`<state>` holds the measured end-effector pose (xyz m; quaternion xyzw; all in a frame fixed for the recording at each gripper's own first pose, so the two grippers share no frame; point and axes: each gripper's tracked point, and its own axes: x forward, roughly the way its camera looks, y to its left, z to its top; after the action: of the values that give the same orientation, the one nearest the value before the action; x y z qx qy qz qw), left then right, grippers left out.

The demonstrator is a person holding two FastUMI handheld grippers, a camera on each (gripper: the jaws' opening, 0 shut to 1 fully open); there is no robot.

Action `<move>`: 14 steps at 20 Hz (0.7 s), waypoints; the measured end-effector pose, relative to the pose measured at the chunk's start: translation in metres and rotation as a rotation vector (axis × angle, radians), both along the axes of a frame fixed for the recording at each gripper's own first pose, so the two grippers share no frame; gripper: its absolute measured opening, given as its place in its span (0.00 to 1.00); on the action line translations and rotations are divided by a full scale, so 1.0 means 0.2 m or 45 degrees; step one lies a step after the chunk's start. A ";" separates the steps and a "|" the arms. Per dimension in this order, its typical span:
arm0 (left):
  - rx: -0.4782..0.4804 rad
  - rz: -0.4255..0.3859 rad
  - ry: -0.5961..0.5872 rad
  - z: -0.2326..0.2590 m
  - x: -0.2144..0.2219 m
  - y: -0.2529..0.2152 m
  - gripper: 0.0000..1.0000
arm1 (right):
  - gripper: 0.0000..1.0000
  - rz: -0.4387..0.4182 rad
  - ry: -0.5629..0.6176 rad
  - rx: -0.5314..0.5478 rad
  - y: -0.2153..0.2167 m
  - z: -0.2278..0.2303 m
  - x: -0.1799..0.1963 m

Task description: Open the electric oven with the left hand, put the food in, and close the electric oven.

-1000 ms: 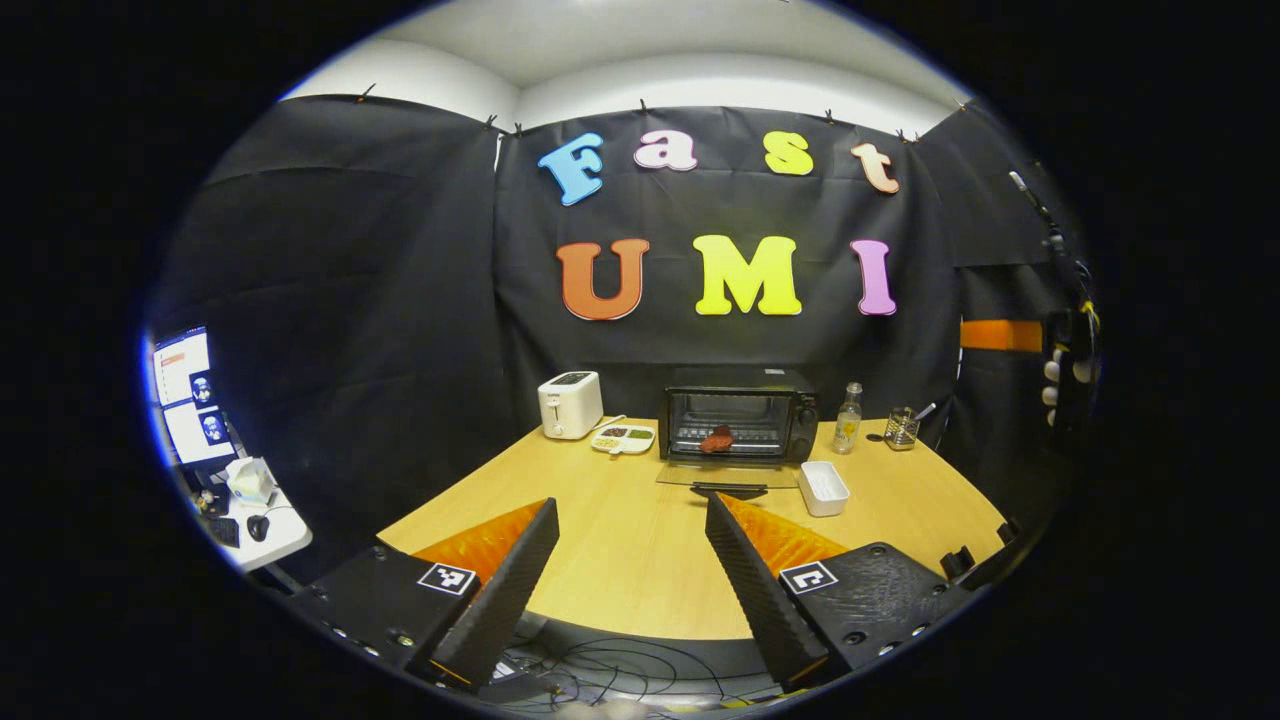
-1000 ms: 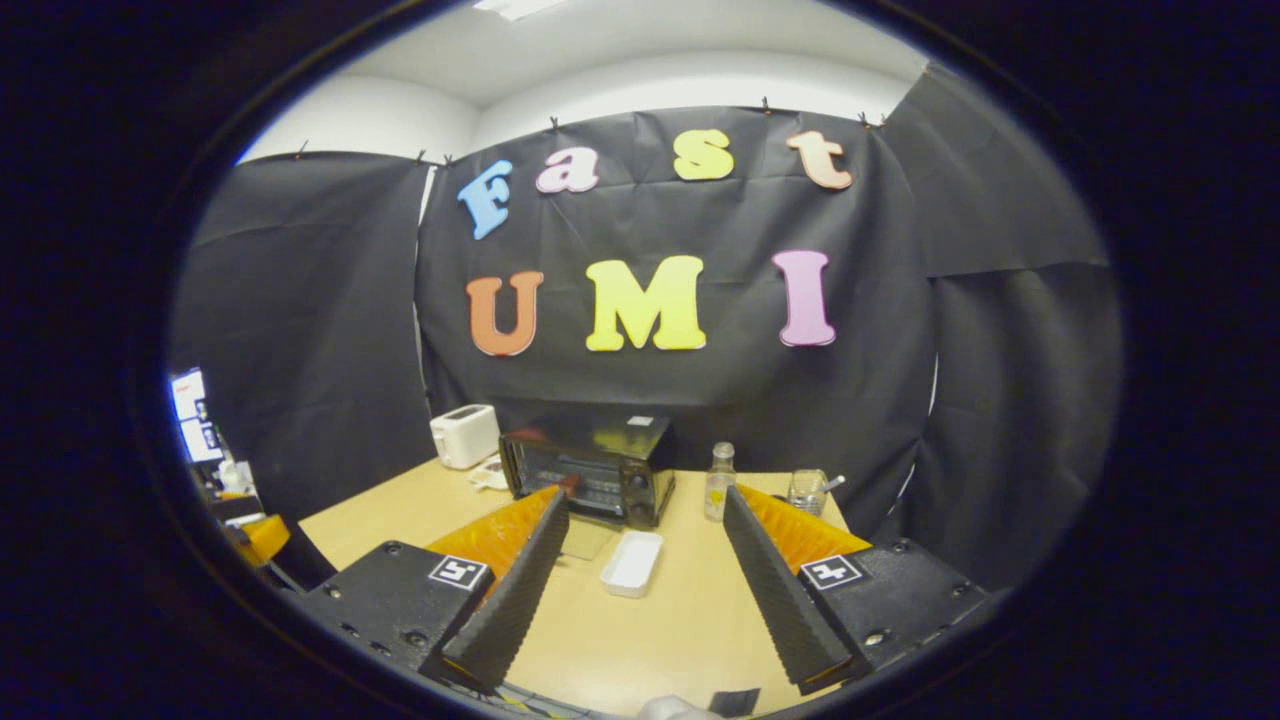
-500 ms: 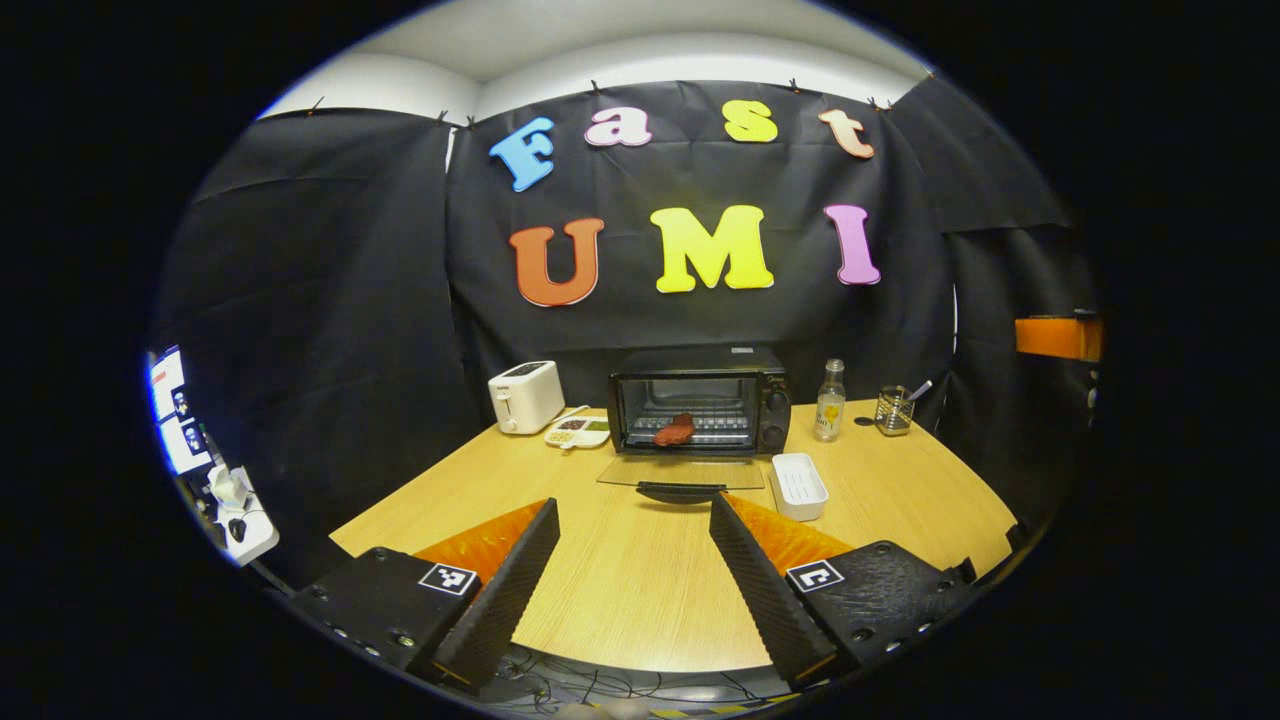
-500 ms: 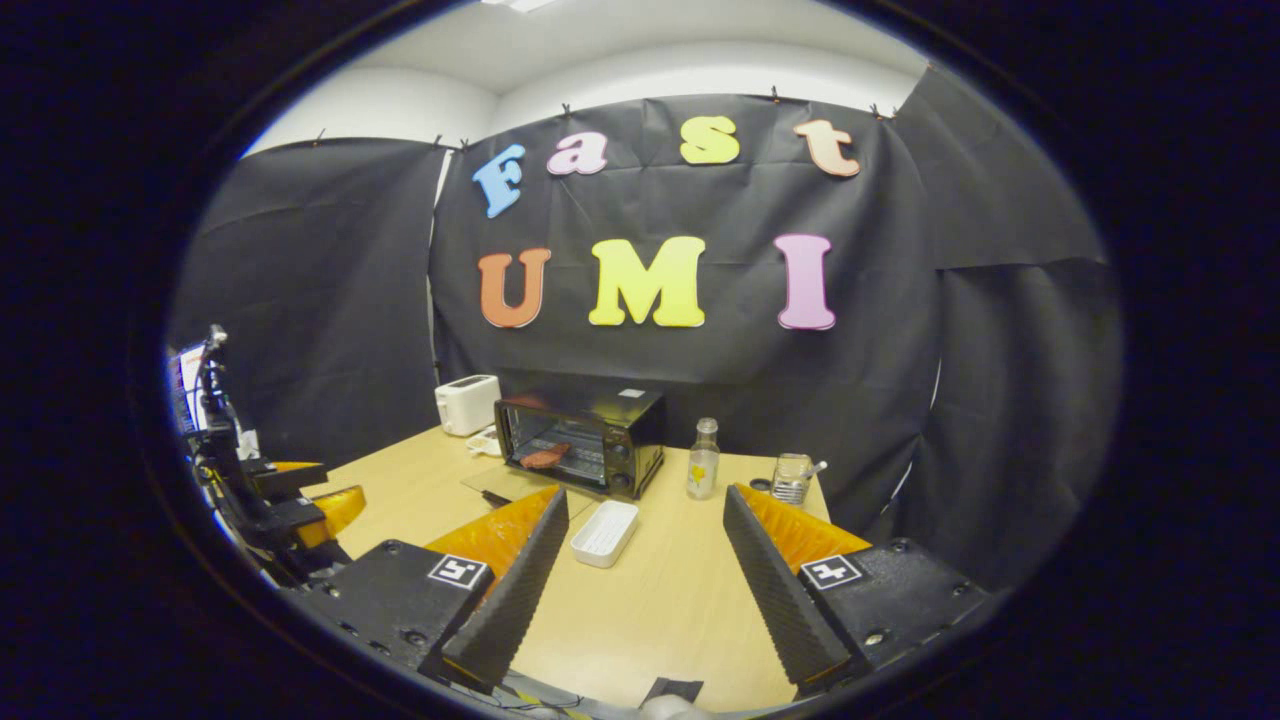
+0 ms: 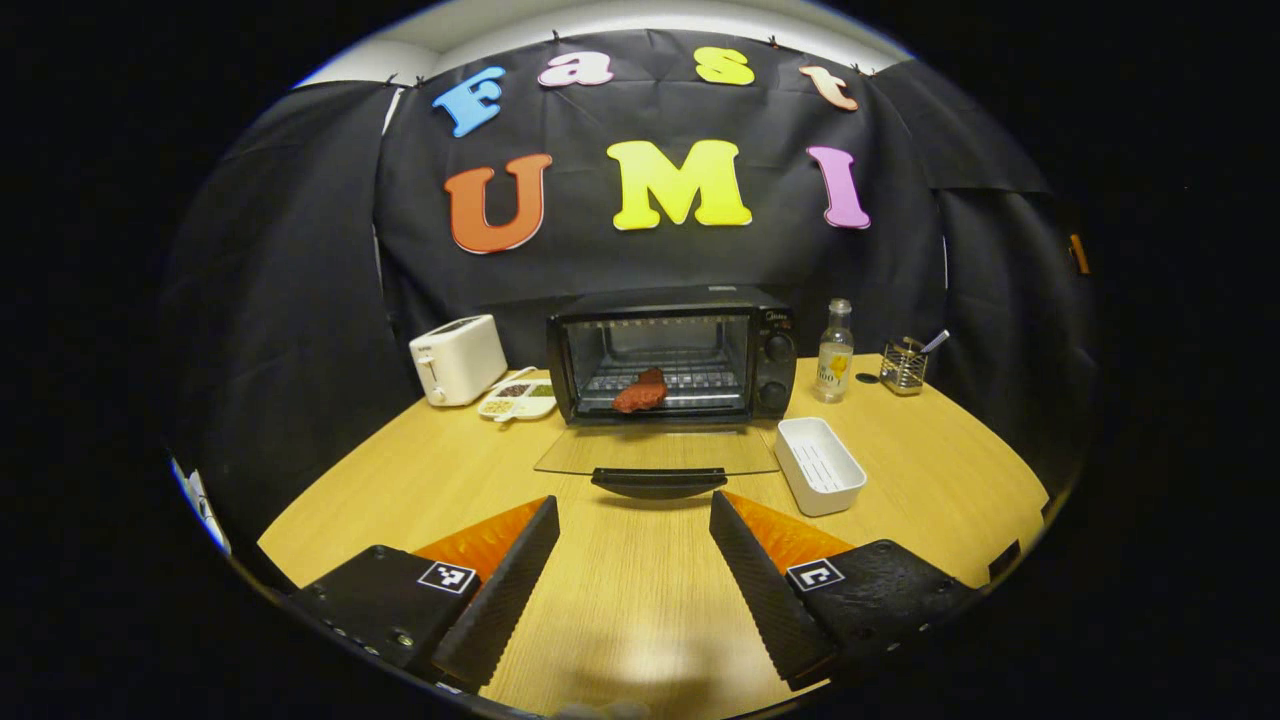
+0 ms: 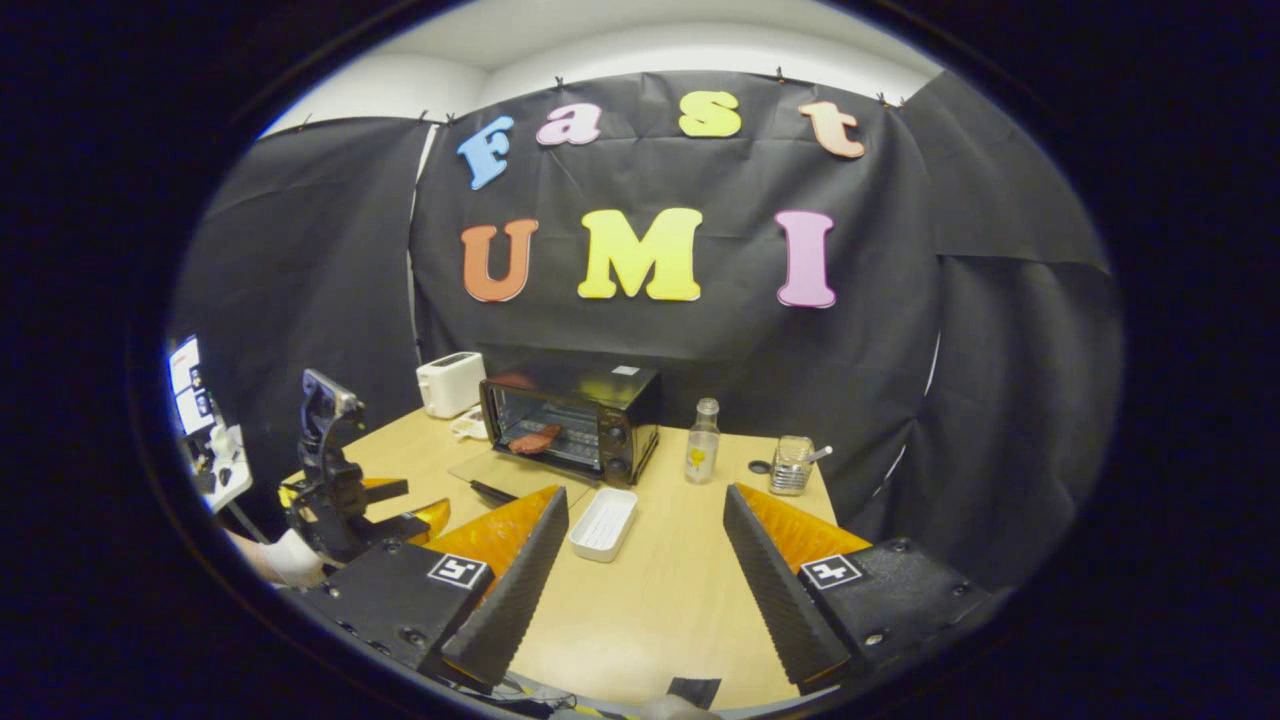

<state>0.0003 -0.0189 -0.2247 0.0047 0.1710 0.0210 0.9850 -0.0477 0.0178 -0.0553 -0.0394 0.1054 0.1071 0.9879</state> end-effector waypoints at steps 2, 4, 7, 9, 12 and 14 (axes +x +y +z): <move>0.001 -0.045 0.035 -0.10 0.12 0.00 0.97 | 0.99 -0.058 0.011 -0.029 0.01 0.01 0.04; 0.006 -0.081 0.078 -0.21 0.21 -0.01 0.97 | 0.96 -0.107 0.039 -0.013 0.03 0.00 0.09; 0.003 -0.139 0.118 -0.32 0.34 -0.03 0.97 | 0.99 -0.172 0.080 -0.014 0.05 -0.03 0.12; 0.002 -0.161 0.152 -0.40 0.39 -0.03 0.97 | 0.99 -0.222 0.089 -0.009 0.05 -0.04 0.12; 0.015 -0.162 0.165 -0.46 0.46 -0.02 0.97 | 0.99 -0.283 0.103 -0.012 0.05 -0.05 0.11; 0.039 -0.146 0.182 -0.50 0.48 0.01 0.97 | 0.99 -0.310 0.111 -0.019 0.04 -0.06 0.11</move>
<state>0.0969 -0.0166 -0.3250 0.0310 0.2401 -0.0331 0.9697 -0.0262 0.0262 -0.0676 -0.0290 0.1529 -0.0129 0.9877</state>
